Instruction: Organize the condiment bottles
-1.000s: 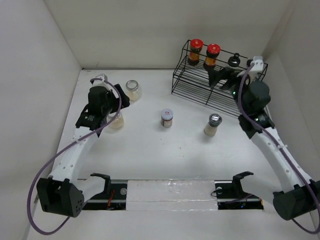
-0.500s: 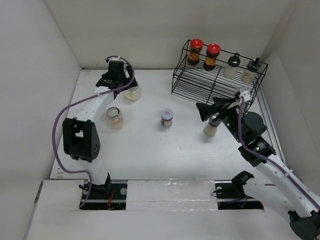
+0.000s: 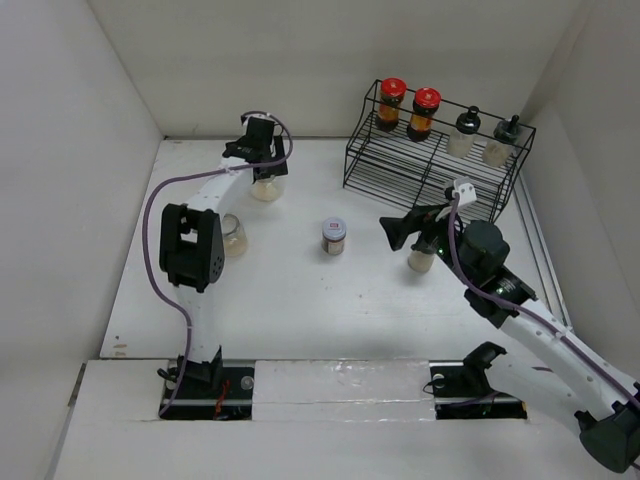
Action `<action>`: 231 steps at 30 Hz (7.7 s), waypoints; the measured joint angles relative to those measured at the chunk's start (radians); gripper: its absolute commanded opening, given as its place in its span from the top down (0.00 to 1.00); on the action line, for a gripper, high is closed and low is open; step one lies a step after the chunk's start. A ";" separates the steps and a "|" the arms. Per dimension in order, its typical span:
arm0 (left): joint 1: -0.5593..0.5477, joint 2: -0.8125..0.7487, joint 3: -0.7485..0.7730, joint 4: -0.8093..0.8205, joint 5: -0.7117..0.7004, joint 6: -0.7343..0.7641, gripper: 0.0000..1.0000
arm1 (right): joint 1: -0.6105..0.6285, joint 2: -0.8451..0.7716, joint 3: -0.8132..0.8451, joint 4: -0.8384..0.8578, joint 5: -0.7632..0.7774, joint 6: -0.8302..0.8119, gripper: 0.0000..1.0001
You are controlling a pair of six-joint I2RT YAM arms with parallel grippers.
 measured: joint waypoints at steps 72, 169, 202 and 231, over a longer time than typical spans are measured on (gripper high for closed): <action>-0.372 0.200 0.691 0.146 0.263 0.100 0.53 | -0.132 -0.158 -0.099 -0.031 0.136 0.031 0.00; -0.341 -1.325 -0.637 0.158 -0.377 -0.138 0.09 | 0.418 1.641 1.446 -0.147 -0.111 -0.241 0.00; -0.333 -1.521 -0.826 0.360 -0.304 -0.109 0.10 | 0.102 0.713 0.468 0.324 -0.167 -0.027 0.44; -0.333 -1.382 -0.827 0.357 -0.135 -0.103 0.12 | -0.740 0.502 0.417 -0.125 0.063 -0.125 0.44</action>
